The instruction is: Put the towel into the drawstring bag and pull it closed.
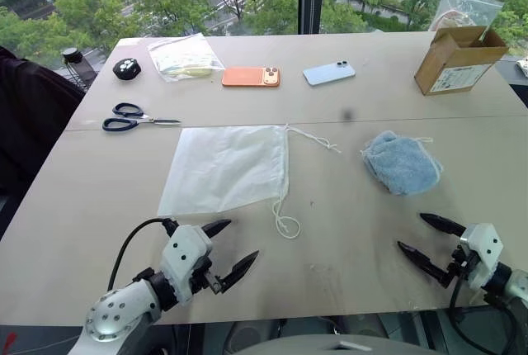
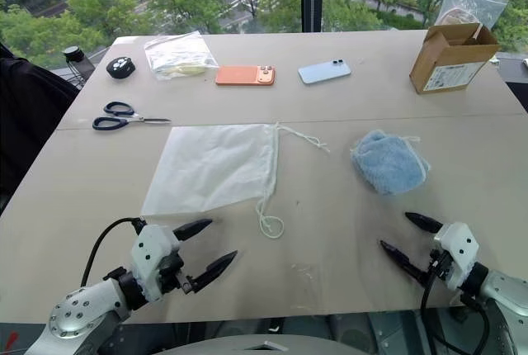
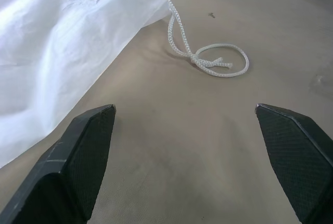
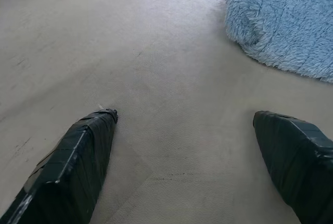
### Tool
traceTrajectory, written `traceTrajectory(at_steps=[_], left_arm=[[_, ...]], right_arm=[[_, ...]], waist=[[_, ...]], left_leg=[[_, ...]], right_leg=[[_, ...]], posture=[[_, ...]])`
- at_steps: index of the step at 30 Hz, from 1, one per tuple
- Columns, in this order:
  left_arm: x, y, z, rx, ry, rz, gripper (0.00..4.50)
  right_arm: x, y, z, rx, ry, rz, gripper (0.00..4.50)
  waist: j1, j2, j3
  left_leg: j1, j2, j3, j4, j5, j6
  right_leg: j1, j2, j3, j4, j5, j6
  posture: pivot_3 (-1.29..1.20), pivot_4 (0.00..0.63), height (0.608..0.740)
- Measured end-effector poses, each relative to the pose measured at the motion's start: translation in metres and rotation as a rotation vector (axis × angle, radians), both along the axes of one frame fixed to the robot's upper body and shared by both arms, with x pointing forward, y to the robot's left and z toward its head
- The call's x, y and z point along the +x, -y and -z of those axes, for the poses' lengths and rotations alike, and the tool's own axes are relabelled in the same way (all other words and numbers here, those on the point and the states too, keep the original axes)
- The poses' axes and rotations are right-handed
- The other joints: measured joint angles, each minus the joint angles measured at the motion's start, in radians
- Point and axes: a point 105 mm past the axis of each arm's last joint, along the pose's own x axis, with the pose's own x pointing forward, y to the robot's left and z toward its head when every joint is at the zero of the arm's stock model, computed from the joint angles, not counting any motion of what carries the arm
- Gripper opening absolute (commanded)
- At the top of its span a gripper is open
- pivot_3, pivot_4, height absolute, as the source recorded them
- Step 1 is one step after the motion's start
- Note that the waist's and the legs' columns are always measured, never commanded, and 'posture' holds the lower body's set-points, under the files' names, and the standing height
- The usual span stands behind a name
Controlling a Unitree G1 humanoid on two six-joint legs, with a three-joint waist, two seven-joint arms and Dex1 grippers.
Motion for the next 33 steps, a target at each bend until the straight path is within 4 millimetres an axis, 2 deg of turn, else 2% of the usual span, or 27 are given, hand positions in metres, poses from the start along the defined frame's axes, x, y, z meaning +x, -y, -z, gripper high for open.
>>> traceTrajectory(at_steps=[3,5,7,10,13,19,22,24,25,26,28,31,33], left_arm=[[0.004,-0.002,-0.003,-0.003,0.011,-0.011,4.43],[0.016,-0.017,-0.011,0.005,0.041,-0.077,4.43],[0.016,-0.019,-0.011,-0.018,0.021,-0.091,4.43],[0.009,-0.012,-0.019,-0.112,-0.03,-0.085,4.43],[0.005,-0.007,-0.024,-0.112,-0.026,-0.045,4.43],[-0.001,-0.007,-0.019,-0.079,-0.053,-0.026,4.43],[0.005,0.008,-0.032,-0.086,0.007,0.02,4.43],[0.018,0.03,-0.05,-0.12,0.097,0.035,4.43],[0.021,0.033,-0.054,-0.125,0.113,0.033,4.43],[0.035,0.041,-0.063,-0.148,0.154,-0.009,4.43],[0.051,0.047,-0.071,-0.16,0.187,-0.068,4.43],[0.072,0.053,-0.072,-0.133,0.19,-0.151,4.43],[0.086,0.054,-0.061,-0.09,0.152,-0.213,4.43]], right_arm=[[-0.001,-0.002,-0.003,0.016,0.012,0.0,4.5],[-0.002,-0.013,-0.014,0.048,0.055,-0.033,4.5],[-0.003,-0.014,-0.016,0.051,0.06,-0.038,4.5],[-0.009,-0.019,-0.02,0.058,0.06,-0.061,4.5],[-0.007,-0.021,-0.023,0.063,0.067,-0.075,4.5],[-0.003,-0.022,-0.025,0.065,0.071,-0.08,4.5],[-0.003,-0.025,-0.027,0.084,0.06,-0.099,4.5],[-0.003,-0.034,-0.038,0.128,0.041,-0.159,4.5],[-0.002,-0.035,-0.04,0.133,0.043,-0.166,4.5],[0.001,-0.039,-0.051,0.15,0.051,-0.199,4.5],[0.005,-0.04,-0.062,0.153,0.072,-0.221,4.5],[0.013,-0.038,-0.072,0.133,0.095,-0.23,4.5],[0.018,-0.036,-0.075,0.126,0.102,-0.231,4.5]], waist=[[0.0,0.0,0.0],[0.0,0.001,0.0],[0.0,0.001,0.0],[0.0,0.0,0.0],[0.0,0.001,0.0],[0.001,0.001,0.0],[0.006,0.001,0.0],[0.007,0.001,0.0],[0.007,0.001,0.0],[0.007,0.001,0.0],[0.006,0.0,-0.001],[0.005,0.0,-0.001],[0.006,0.0,0.0]], left_leg=[[0.0,0.0,0.0,0.0,0.0,0.0],[0.0,0.0,-0.001,0.0,0.0,0.0],[0.0,0.0,0.0,0.0,0.0,0.0],[-0.001,0.0,-0.001,0.0,0.0,0.0],[0.0,0.0,-0.001,0.0,0.0,0.0],[0.0,0.0,-0.001,0.0,-0.002,-0.003],[0.0,0.0,-0.001,0.0,-0.002,-0.003],[0.0,0.0,-0.001,0.001,-0.002,-0.003],[0.001,0.0,-0.001,0.002,-0.002,-0.003],[0.002,0.0,-0.001,0.002,-0.002,-0.003],[0.002,0.0,-0.002,0.003,-0.001,-0.002],[0.002,0.0,-0.001,0.003,0.0,0.0],[0.001,0.0,-0.002,0.003,0.0,-0.001]], right_leg=[[0.0,0.0,0.0,0.0,0.0,0.0],[0.0,-0.001,-0.003,0.0,0.0,0.0],[0.0,-0.002,-0.003,0.0,0.0,0.0],[-0.001,-0.002,-0.003,0.0,0.0,0.0],[0.0,-0.002,-0.003,0.0,0.0,0.0],[0.0,-0.002,-0.003,0.0,0.0,0.0],[0.0,-0.002,-0.004,0.0,0.0,0.0],[0.003,-0.002,-0.004,0.0,0.0,0.0],[0.003,-0.002,-0.004,0.0,0.0,0.0],[0.004,-0.002,-0.005,0.0,0.0,0.0],[0.005,-0.001,-0.008,0.001,0.0,0.001],[0.005,-0.001,-0.009,0.001,0.001,0.001],[0.004,-0.001,-0.01,0.001,0.001,0.001]], posture=[[0.0,0.15,0.734],[0.0,0.15,0.734],[0.0,0.15,0.734],[0.0,0.15,0.734],[0.0,0.15,0.734],[0.0,0.15,0.734],[0.0,0.15,0.734],[0.0,0.15,0.734],[0.0,0.15,0.734],[0.0,0.15,0.734],[0.0,0.15,0.734],[0.0,0.15,0.734],[0.0,0.15,0.734]])
